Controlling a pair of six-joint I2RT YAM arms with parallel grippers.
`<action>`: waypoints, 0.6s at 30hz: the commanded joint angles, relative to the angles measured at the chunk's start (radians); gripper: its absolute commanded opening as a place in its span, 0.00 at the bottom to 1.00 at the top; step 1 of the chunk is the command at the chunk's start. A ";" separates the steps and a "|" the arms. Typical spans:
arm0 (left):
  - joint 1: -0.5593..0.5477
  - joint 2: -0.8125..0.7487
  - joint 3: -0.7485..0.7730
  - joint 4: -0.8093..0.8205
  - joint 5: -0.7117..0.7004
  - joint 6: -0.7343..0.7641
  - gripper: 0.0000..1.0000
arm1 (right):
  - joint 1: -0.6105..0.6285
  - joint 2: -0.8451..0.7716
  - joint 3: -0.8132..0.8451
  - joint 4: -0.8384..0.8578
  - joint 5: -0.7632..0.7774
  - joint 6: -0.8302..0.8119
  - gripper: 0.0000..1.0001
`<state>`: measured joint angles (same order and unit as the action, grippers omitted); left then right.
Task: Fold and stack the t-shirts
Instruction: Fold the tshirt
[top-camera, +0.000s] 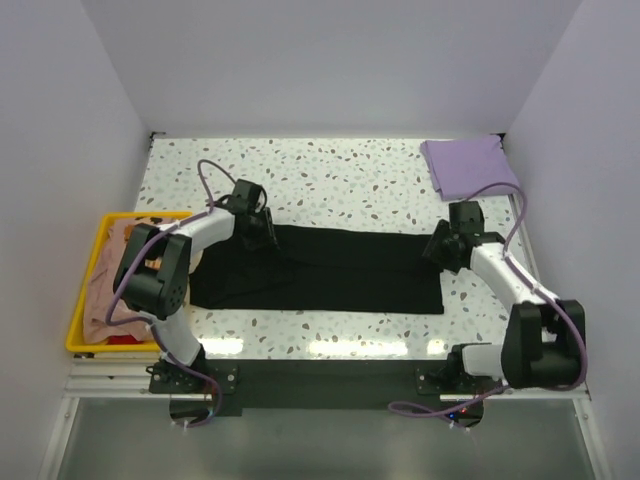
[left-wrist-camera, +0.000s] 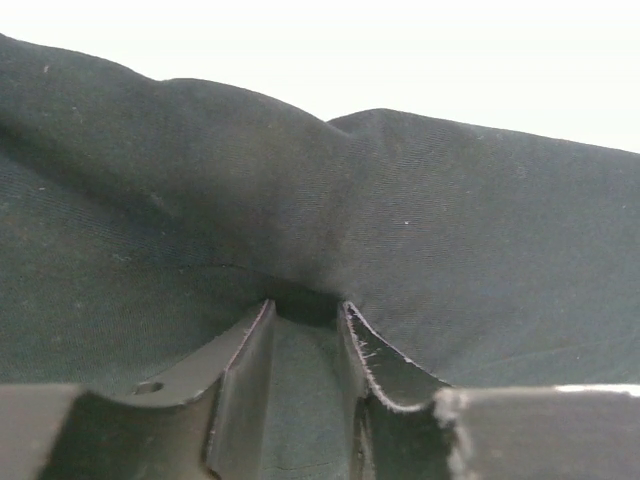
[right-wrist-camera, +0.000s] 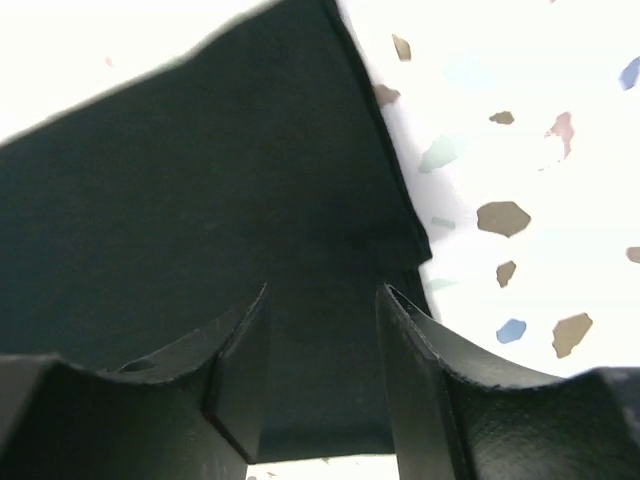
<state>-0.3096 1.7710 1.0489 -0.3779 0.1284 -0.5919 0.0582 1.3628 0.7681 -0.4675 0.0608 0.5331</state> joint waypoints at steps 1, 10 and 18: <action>0.012 -0.037 -0.004 0.028 -0.022 -0.002 0.39 | 0.011 -0.146 0.023 -0.036 0.002 -0.027 0.50; 0.032 -0.243 -0.084 -0.070 -0.188 -0.130 0.48 | 0.135 -0.045 0.120 0.001 0.074 -0.105 0.54; 0.072 -0.328 -0.222 -0.067 -0.236 -0.279 0.49 | 0.249 0.211 0.269 0.007 0.151 -0.122 0.54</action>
<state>-0.2420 1.4361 0.8494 -0.4454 -0.0662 -0.7864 0.3016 1.5124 0.9722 -0.4751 0.1452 0.4416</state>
